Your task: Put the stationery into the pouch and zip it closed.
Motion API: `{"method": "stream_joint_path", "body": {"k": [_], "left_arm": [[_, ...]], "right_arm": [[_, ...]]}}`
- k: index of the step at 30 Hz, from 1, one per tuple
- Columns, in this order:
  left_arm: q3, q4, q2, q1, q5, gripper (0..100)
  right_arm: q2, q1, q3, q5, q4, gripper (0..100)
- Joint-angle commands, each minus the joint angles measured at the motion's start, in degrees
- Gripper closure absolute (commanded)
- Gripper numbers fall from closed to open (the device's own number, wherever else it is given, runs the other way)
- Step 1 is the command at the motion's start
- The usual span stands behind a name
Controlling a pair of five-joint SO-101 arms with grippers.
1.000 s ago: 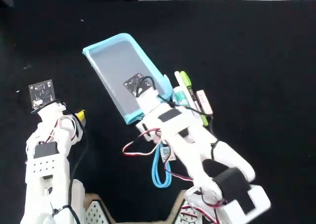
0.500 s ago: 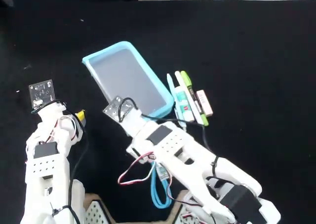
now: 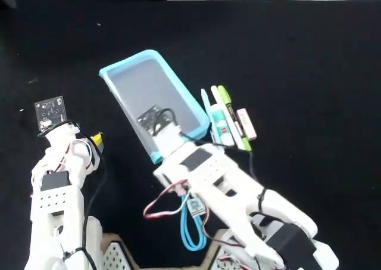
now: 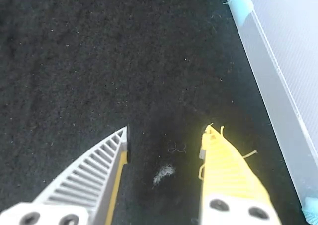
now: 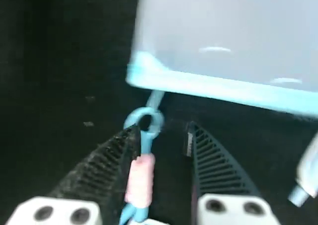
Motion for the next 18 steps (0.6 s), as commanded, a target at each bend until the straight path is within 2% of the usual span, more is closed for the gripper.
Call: {"method": "stream_joint_path", "body": {"k": [1,6,11,18], "left_arm": [[-0.7,-0.7,-0.7,0.7,0.0,77],[-0.7,-0.8,-0.7,0.7,0.0,77],[-0.7,-0.6,-0.7,0.7,0.0,77],[-0.7,-0.6,-0.7,0.7,0.0,77]], "right_arm": [[-1.9,-5.0,-0.9,-0.5,-0.6,84.6],[-0.8,-4.9,-0.6,-0.6,-1.1,84.6],[8.1,-2.0,-1.8,-0.5,-5.4,84.6],[14.3,0.7,-8.6,-0.4,-0.4,85.2]]}}
